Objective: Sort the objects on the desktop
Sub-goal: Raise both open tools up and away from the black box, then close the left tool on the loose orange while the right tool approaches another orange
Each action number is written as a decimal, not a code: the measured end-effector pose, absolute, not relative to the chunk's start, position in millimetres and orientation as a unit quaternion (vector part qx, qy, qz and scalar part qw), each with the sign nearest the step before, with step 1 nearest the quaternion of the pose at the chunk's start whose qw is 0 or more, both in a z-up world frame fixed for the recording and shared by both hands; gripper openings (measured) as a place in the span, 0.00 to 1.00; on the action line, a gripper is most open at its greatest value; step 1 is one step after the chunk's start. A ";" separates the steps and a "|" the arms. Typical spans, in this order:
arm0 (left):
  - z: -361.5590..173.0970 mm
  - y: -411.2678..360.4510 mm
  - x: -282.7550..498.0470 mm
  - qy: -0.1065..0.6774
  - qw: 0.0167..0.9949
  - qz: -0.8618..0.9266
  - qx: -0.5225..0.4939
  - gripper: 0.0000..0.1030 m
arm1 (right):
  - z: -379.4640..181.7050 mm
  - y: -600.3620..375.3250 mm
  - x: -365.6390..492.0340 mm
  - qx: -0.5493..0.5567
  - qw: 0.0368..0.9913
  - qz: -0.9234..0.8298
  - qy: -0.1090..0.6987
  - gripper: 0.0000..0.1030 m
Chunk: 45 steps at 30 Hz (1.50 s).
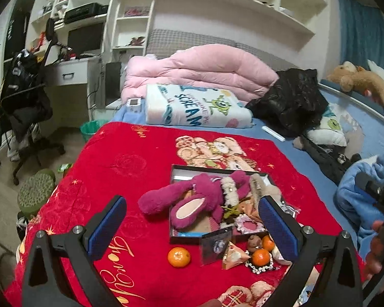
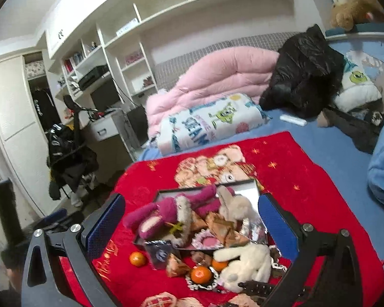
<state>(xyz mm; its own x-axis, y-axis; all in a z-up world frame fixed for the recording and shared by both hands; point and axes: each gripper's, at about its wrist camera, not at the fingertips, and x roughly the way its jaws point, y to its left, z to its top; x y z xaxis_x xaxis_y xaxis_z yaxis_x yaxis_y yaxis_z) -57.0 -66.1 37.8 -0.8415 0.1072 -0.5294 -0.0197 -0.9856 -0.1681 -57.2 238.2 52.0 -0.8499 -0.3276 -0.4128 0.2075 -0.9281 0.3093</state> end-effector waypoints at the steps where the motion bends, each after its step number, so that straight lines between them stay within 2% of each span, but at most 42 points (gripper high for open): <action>1: 35.6 -67.4 -58.6 -0.079 0.031 0.956 -0.281 1.00 | 46.4 238.8 -61.4 0.241 0.145 -0.950 -0.133 1.00; 17: -14.0 -53.9 -96.2 -0.060 0.024 0.936 -0.345 1.00 | -28.9 204.7 -84.7 0.317 0.188 -0.923 -0.106 1.00; 22: -39.5 -45.0 -110.3 -0.033 0.024 0.926 -0.375 1.00 | -53.1 200.9 -95.0 0.350 0.195 -0.909 -0.115 1.00; 30: -78.3 -46.0 -131.3 -0.039 0.017 0.906 -0.421 1.00 | -80.5 182.4 -101.5 0.387 0.202 -0.895 -0.088 0.99; 34: -93.2 -40.8 -131.9 -0.012 0.011 0.899 -0.438 1.00 | -98.1 180.9 -108.4 0.414 0.199 -0.883 -0.094 0.92; 40: -112.1 -30.8 -136.5 0.023 0.007 0.888 -0.459 1.00 | -112.8 178.8 -111.0 0.432 0.198 -0.875 -0.094 0.92; 45: -127.8 -31.5 -139.8 0.022 0.005 0.878 -0.478 1.00 | -118.0 174.9 -113.2 0.441 0.213 -0.866 -0.102 0.85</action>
